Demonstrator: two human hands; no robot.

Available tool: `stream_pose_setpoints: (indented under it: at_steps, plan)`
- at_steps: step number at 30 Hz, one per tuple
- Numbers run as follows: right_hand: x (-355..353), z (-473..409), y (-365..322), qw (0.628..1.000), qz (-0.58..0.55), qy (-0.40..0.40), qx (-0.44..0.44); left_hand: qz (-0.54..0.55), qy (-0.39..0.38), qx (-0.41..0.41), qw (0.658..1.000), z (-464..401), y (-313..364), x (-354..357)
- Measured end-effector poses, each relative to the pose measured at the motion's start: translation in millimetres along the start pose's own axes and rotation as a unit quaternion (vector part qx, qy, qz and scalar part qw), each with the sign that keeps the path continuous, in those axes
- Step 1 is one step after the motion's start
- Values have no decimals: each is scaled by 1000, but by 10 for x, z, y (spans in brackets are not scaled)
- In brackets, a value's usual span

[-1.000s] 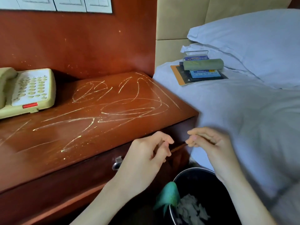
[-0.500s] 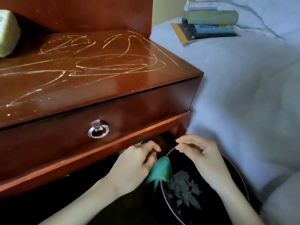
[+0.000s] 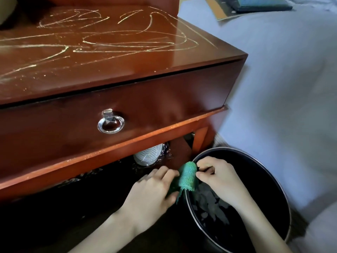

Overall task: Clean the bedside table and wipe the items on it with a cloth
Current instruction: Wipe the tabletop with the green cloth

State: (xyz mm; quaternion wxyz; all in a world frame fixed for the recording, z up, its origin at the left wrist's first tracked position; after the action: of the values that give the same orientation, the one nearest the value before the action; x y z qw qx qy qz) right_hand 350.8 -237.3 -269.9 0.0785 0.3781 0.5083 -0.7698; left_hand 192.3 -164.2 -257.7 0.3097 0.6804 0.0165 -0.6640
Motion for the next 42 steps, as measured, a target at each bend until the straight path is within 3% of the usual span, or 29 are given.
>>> stream_pose_setpoints:
  at_steps: [8, 17, 22, 28, 36, 42]
  plan:
    - [30, 13, -93, 999, 4, 22, -25, -72, 12, -13, 997, -56, 21, 53]
    - [-57, 122, -204, 997, -44, 54, -44, 43, 38, -63, 996, -41, -85, 1]
    - [-158, 166, -357, 989, -115, 58, -73, 158, 106, -67, 979, 42, -85, -265]
    - [-348, 278, -838, 966, -211, 51, -140, 242, 178, -10, 954, 106, 57, -763]
    - [-863, 353, -1583, 926, -307, 55, -212, 231, 244, 90, 938, 259, 386, -1598]
    - [-1228, 230, -2354, 904, -333, 42, -264, 239, 305, 104, 916, 373, 455, -2351]
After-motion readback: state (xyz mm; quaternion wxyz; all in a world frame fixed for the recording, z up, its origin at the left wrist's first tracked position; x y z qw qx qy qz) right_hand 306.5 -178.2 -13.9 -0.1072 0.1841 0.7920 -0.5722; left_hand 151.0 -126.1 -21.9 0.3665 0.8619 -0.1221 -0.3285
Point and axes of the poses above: each hand's wrist, its own z-axis away from the middle knuckle, its own x-axis out of the palm, y = z × x, the point moved 8 cm from there along -z, towards the middle knuckle, and after that the axes turned 6 degrees about -y, right-handed, at the moved point
